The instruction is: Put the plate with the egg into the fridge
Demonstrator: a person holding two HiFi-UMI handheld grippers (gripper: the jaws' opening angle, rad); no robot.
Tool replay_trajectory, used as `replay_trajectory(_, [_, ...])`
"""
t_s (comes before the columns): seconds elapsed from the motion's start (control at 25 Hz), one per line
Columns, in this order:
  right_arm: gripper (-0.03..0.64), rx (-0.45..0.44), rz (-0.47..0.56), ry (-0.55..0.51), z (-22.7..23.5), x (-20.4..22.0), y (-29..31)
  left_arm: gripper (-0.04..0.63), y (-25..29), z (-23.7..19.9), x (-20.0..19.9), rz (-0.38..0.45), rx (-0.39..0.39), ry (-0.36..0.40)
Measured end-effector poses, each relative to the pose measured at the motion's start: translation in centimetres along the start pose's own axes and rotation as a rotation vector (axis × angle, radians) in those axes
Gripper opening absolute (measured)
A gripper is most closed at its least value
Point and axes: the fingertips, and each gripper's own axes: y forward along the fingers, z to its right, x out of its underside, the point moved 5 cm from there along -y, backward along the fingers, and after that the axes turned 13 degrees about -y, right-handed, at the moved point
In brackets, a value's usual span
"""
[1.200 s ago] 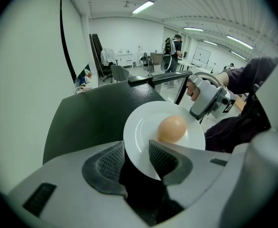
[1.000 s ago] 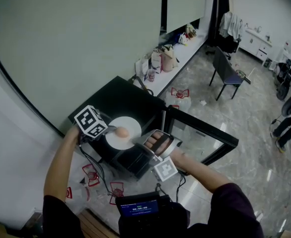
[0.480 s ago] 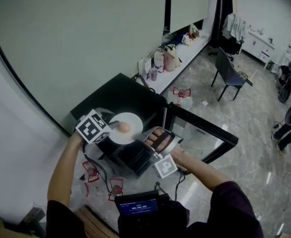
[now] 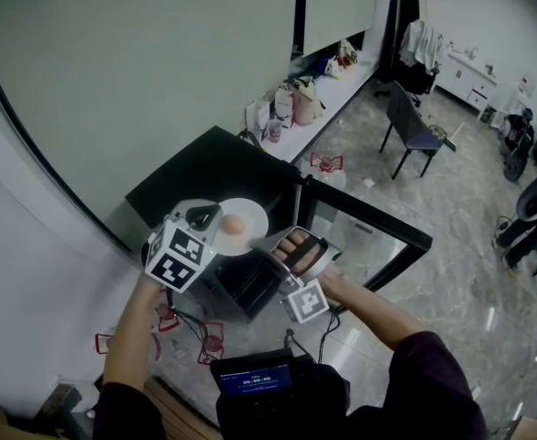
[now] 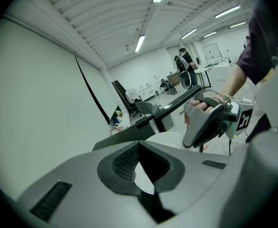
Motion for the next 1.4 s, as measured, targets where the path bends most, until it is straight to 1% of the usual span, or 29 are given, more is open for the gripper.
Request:
replay_trajectory(0.16, [0.015,0.043,-0.043,0.012,0.2,-0.3,-1.3,0.011,-1.7,1.3,-0.4,0.063,-0.006,-0.045])
replay_trajectory(0.28, [0.015,0.074,-0.060,0.021,0.6,0.1,-2.7,0.011,-2.5,2.9,-0.8,0.082,-0.002,-0.097])
replay_trajectory(0.4, [0.015,0.106,-0.064,0.009,0.2,1.0,-4.1,0.011,-2.6,5.1,-1.0,0.095,-0.012,-0.132])
replay_trajectory(0.52, [0.015,0.125,-0.055,0.000,-0.7,2.2,-5.9,0.011,-2.5,8.3,-1.4,0.122,-0.032,-0.170])
replay_trajectory(0.64, [0.015,0.145,-0.040,-0.001,-2.1,3.3,-8.0,0.011,-2.2,11.7,-1.5,0.151,-0.085,-0.231])
replay_trajectory(0.84, [0.015,0.169,0.011,0.000,-5.1,4.8,-12.1,0.011,-2.0,18.0,-1.6,0.226,-0.225,-0.350])
replay_trajectory(0.96, [0.017,0.162,0.034,0.011,-7.0,5.1,-13.8,0.011,-2.1,21.5,-0.6,0.262,-0.302,-0.413])
replay_trajectory(1.08, [0.017,0.154,0.038,0.025,-8.8,5.0,-14.6,0.011,-1.8,24.2,1.2,0.272,-0.334,-0.475])
replay_trajectory(1.2, [0.017,0.151,0.043,0.032,-10.0,4.6,-15.0,0.011,-1.6,25.8,2.9,0.273,-0.354,-0.524])
replay_trajectory(1.4, [0.017,0.148,0.049,0.024,-10.9,3.8,-15.1,0.009,-1.8,26.9,4.7,0.252,-0.372,-0.558])
